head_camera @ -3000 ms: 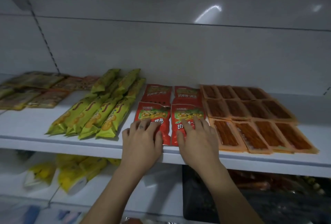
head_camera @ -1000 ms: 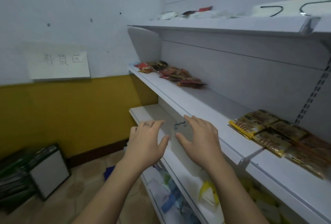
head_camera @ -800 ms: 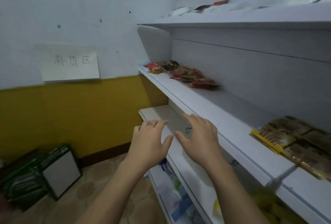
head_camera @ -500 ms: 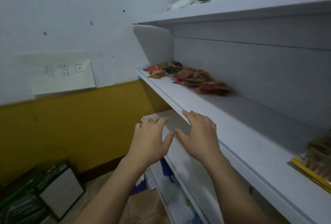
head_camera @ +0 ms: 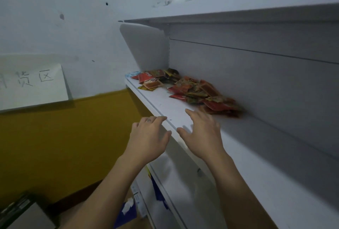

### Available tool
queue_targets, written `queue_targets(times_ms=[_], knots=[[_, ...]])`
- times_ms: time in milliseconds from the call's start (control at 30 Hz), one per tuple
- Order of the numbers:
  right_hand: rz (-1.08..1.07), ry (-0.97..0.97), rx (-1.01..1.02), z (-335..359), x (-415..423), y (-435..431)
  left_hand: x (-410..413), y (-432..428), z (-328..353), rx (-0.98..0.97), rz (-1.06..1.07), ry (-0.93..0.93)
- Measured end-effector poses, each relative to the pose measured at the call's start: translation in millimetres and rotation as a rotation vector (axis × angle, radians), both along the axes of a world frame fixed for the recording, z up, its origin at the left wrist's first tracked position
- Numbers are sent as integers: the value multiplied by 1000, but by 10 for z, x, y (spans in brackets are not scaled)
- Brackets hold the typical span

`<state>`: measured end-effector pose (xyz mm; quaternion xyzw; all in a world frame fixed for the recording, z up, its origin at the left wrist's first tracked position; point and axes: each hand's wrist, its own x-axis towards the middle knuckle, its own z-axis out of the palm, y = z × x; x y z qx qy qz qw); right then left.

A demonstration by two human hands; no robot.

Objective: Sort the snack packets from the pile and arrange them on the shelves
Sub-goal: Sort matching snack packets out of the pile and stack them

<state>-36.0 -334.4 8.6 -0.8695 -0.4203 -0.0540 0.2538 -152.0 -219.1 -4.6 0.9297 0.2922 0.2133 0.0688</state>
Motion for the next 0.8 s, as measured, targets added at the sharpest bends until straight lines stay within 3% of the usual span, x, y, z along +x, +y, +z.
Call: queue_targets(times_ms=[667,800], knots=[[-398,82,-64,6,1289,2199,1753,2489,-73,-63,-393,-49],[-474,13,-127,77,1570,2536,2117,2896,-60,-34,-464,-64]])
